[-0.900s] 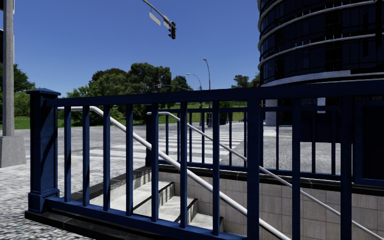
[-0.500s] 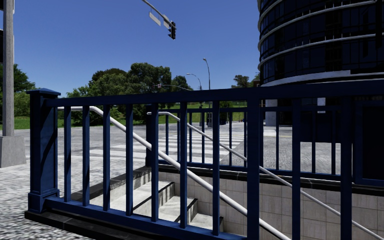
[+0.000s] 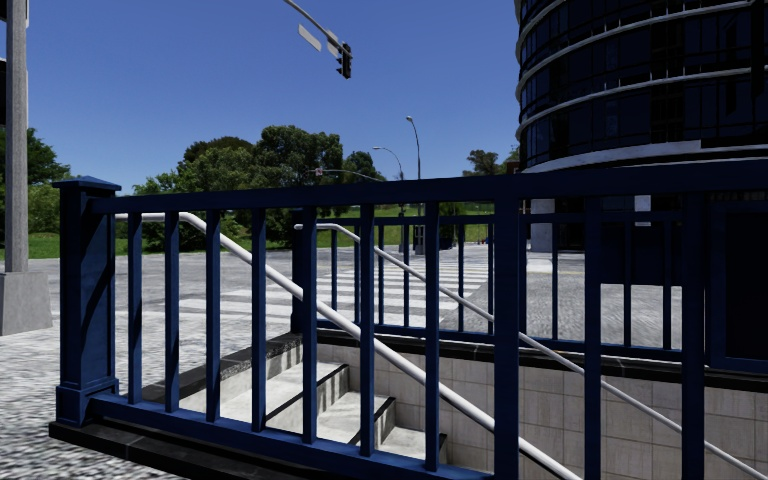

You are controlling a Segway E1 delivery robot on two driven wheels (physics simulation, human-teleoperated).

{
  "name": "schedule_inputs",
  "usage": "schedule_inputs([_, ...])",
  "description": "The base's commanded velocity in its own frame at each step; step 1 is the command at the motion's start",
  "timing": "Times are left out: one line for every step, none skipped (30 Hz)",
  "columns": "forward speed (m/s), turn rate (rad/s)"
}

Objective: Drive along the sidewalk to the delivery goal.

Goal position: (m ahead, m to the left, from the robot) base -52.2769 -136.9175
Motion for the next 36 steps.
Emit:
schedule_inputs([0.0,0.0])
schedule_inputs([0.0,0.0])
schedule_inputs([0.0,0.0])
schedule_inputs([-0.02,-0.11])
schedule_inputs([-0.02,-0.11])
schedule_inputs([-0.19,-0.26])
schedule_inputs([-0.35,-0.34])
schedule_inputs([-0.52,-0.41])
schedule_inputs([-0.52,-0.41])
schedule_inputs([-0.58,-0.44])
schedule_inputs([-0.54,-0.44])
schedule_inputs([-0.44,-0.44])
schedule_inputs([-0.37,-0.44])
schedule_inputs([-0.37,-0.44])
schedule_inputs([-0.34,-0.45])
schedule_inputs([-0.34,-0.45])
schedule_inputs([-0.34,-0.45])
schedule_inputs([-0.34,-0.45])
schedule_inputs([-0.34,-0.45])
schedule_inputs([-0.34,-0.46])
schedule_inputs([-0.34,-0.46])
schedule_inputs([-0.34,-0.46])
schedule_inputs([-0.34,-0.46])
schedule_inputs([-0.35,-0.47])
schedule_inputs([-0.35,-0.47])
schedule_inputs([-0.35,-0.48])
schedule_inputs([-0.35,-0.48])
schedule_inputs([-0.35,-0.52])
schedule_inputs([-0.35,-0.53])
schedule_inputs([-0.35,-0.54])
schedule_inputs([-0.35,-0.54])
schedule_inputs([-0.35,-0.54])
schedule_inputs([-0.35,-0.54])
schedule_inputs([-0.36,-0.54])
schedule_inputs([-0.36,-0.54])
schedule_inputs([-0.36,-0.54])
